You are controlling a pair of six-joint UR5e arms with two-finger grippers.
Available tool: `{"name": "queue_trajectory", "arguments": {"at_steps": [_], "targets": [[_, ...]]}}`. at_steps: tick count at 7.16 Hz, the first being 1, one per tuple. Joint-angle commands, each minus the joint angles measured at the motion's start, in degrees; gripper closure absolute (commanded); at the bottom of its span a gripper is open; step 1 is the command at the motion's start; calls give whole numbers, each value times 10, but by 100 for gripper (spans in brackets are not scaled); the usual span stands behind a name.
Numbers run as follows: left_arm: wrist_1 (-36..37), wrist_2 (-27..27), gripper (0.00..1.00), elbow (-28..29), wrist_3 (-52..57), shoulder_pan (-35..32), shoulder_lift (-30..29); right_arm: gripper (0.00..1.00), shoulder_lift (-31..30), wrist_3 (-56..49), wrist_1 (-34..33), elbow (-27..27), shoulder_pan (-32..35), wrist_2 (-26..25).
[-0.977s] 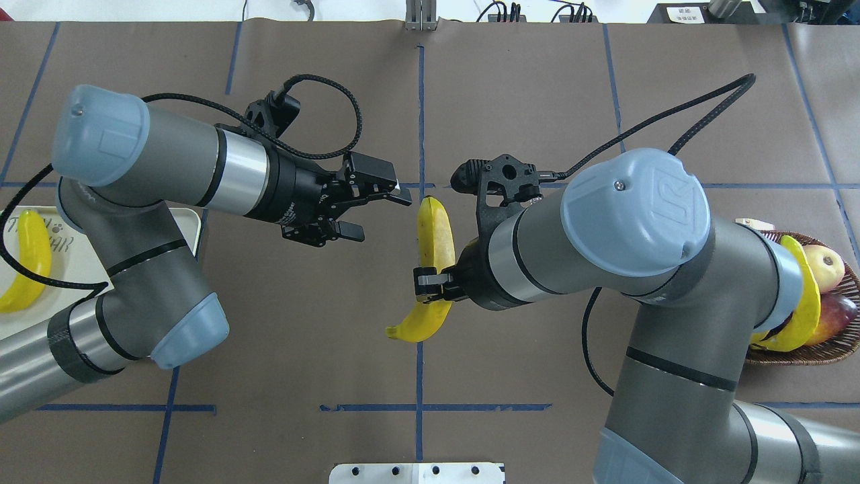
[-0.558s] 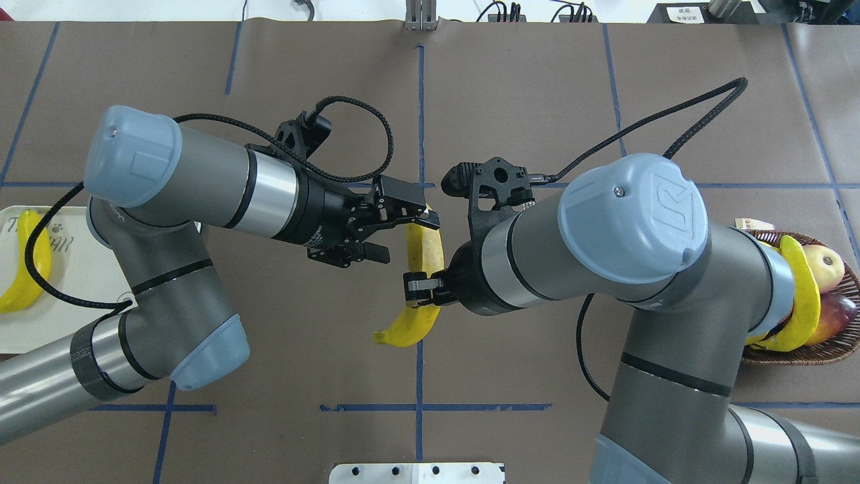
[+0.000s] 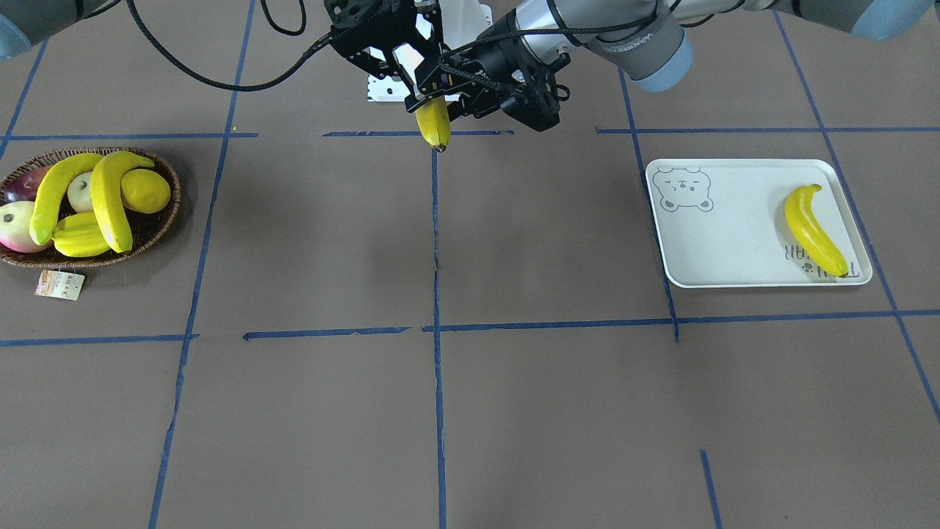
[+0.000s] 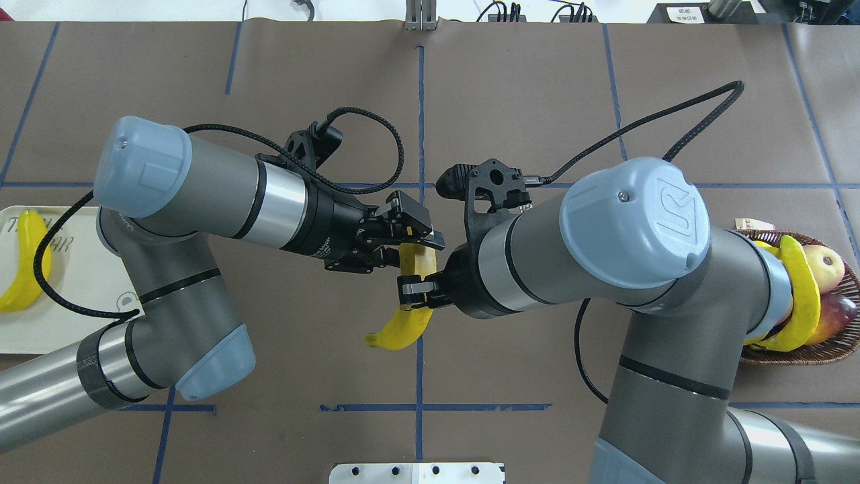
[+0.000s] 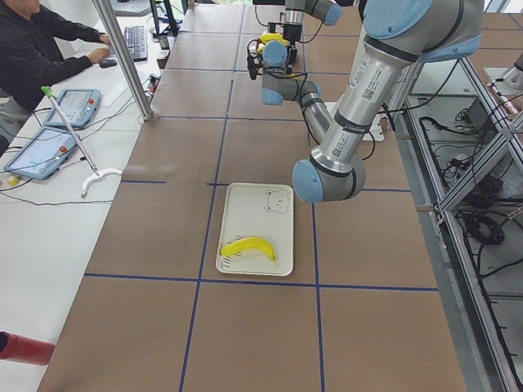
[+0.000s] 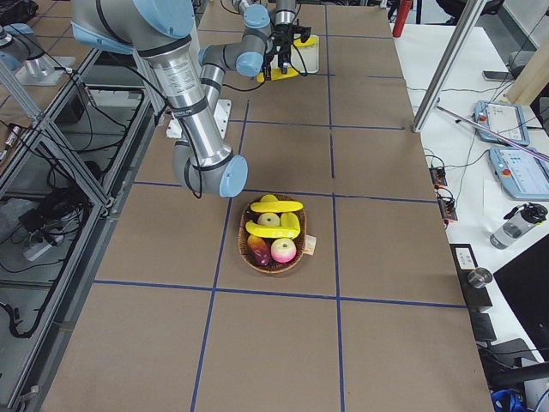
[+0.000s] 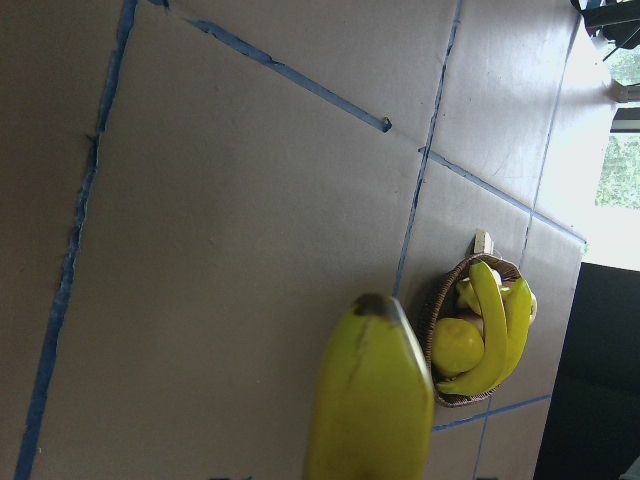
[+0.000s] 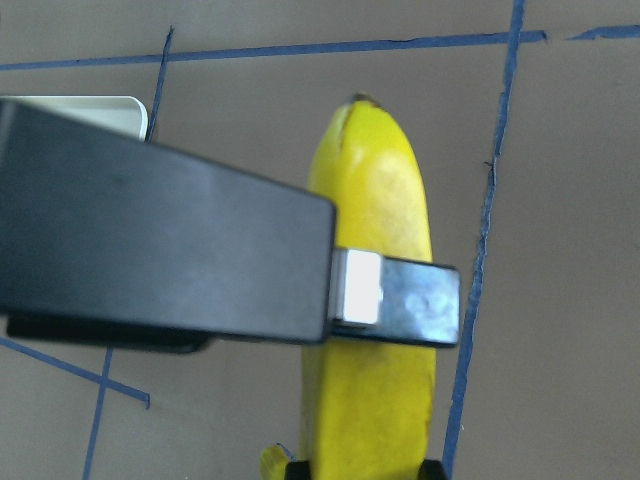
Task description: Transfer all bananas from basket to plate
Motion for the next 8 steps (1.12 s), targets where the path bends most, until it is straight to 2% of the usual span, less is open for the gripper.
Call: {"name": "queue_trajectory", "arguments": {"at_steps": [1, 2, 3, 6, 7, 8], "targets": [[-1, 0, 100, -1, 4, 0, 1, 75, 0, 0, 3, -1, 0, 1], [-1, 0, 100, -2, 4, 0, 2, 2, 1, 6, 4, 0, 0, 1], [0, 0, 100, -4, 5, -1, 3, 1, 4, 38, 4, 0, 0, 2], [13, -12, 100, -6, 7, -26, 25, 0, 2, 39, 3, 20, 3, 1], [48, -69, 100, 3, 29, -70, 42, 0, -4, 39, 3, 33, 10, 1], [127, -133, 100, 1, 95, -133, 58, 1, -6, 39, 2, 39, 19, 0]]}}
